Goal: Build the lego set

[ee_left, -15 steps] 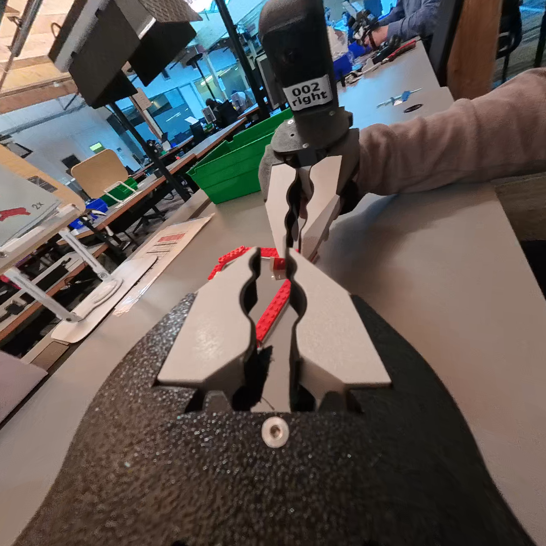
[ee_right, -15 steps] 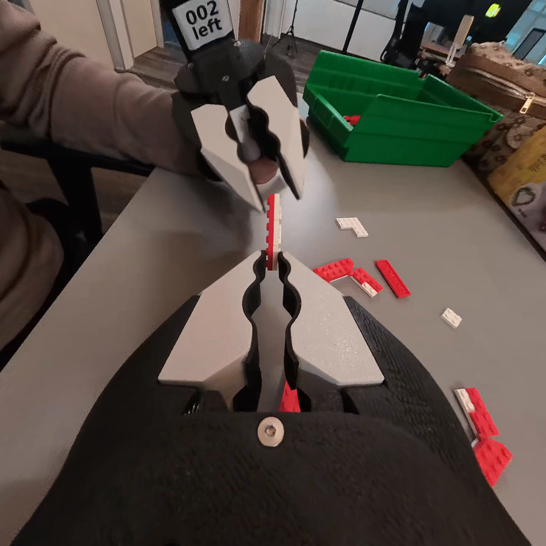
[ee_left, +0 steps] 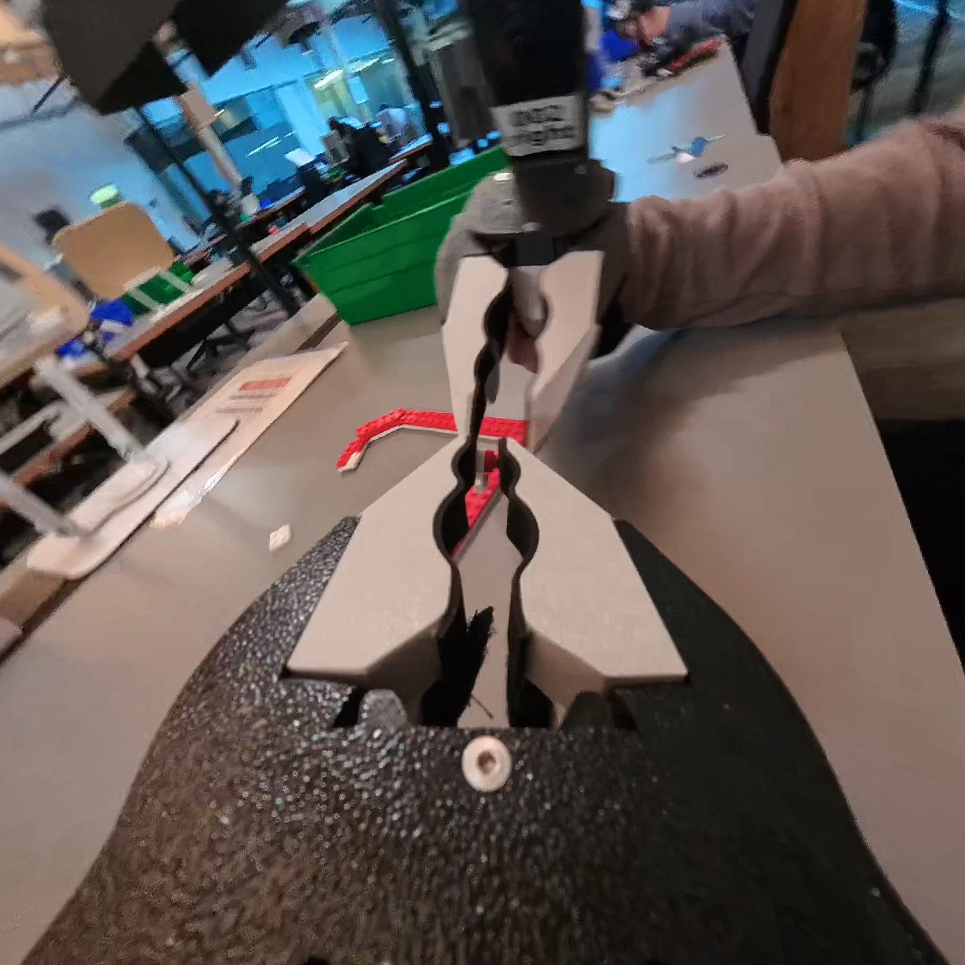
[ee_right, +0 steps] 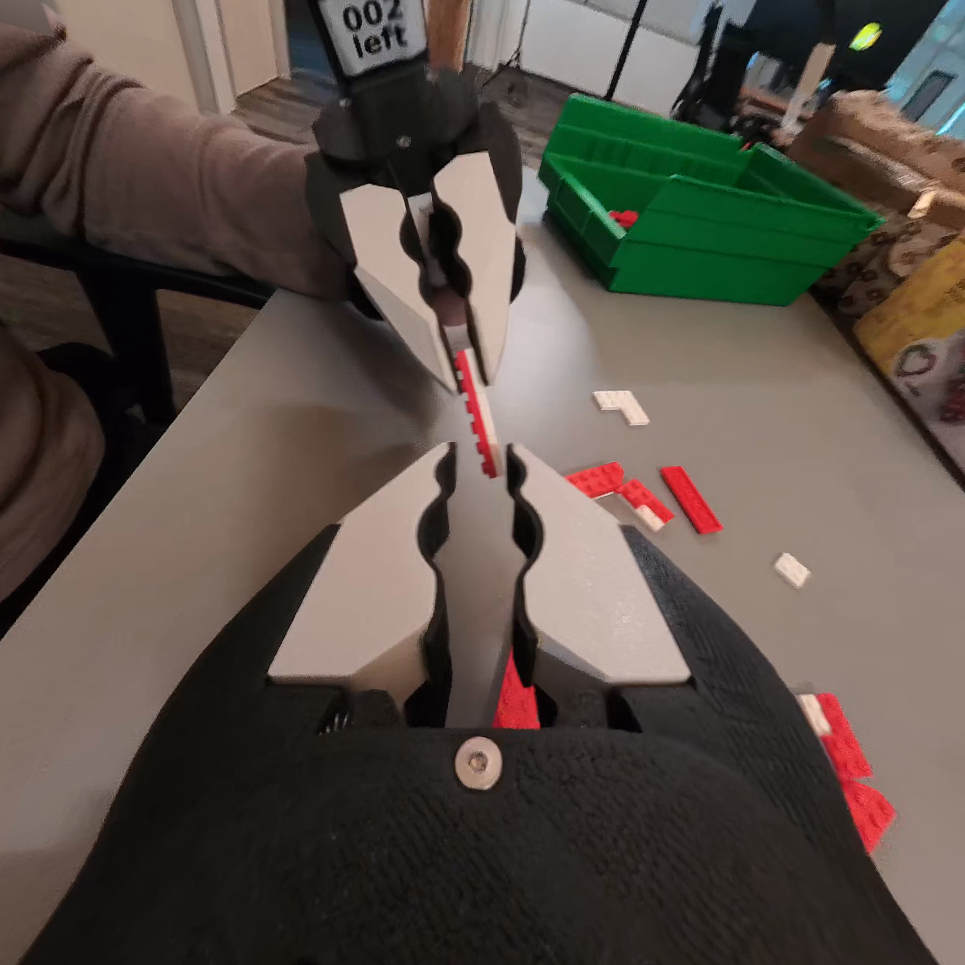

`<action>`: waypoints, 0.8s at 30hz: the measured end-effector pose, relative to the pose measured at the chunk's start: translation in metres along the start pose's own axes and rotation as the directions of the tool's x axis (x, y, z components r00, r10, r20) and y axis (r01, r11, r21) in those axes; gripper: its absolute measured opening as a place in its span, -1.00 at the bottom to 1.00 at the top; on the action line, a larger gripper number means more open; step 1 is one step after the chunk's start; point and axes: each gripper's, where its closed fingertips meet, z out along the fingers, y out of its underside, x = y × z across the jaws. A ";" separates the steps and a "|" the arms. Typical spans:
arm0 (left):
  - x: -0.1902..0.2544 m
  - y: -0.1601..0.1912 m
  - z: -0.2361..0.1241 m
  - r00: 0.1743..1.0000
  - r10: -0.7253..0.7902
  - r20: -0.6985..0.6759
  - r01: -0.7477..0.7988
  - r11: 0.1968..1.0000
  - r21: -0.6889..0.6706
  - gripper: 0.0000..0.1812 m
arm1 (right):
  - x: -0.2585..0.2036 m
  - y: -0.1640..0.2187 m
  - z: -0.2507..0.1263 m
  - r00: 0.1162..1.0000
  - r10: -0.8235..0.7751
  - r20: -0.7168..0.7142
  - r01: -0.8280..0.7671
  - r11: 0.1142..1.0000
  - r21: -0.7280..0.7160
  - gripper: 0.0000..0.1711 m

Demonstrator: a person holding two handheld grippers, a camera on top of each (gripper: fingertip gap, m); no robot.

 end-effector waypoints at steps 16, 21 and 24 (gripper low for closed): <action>-0.044 -0.003 -0.006 0.516 -0.844 -0.148 0.856 0.502 0.122 -0.92 | 0.028 -0.015 0.011 0.774 -0.538 -0.333 0.477 0.842 -0.251 -0.64; -0.044 -0.001 -0.005 0.481 -0.861 -0.165 0.876 0.467 0.118 -0.93 | 0.035 -0.017 0.011 0.709 -0.599 -0.372 0.516 0.800 -0.305 -0.82; -0.049 -0.002 -0.004 0.486 -0.864 -0.133 0.869 0.461 0.179 -0.93 | 0.040 -0.015 0.011 0.717 -0.580 -0.387 0.489 0.814 -0.314 -0.83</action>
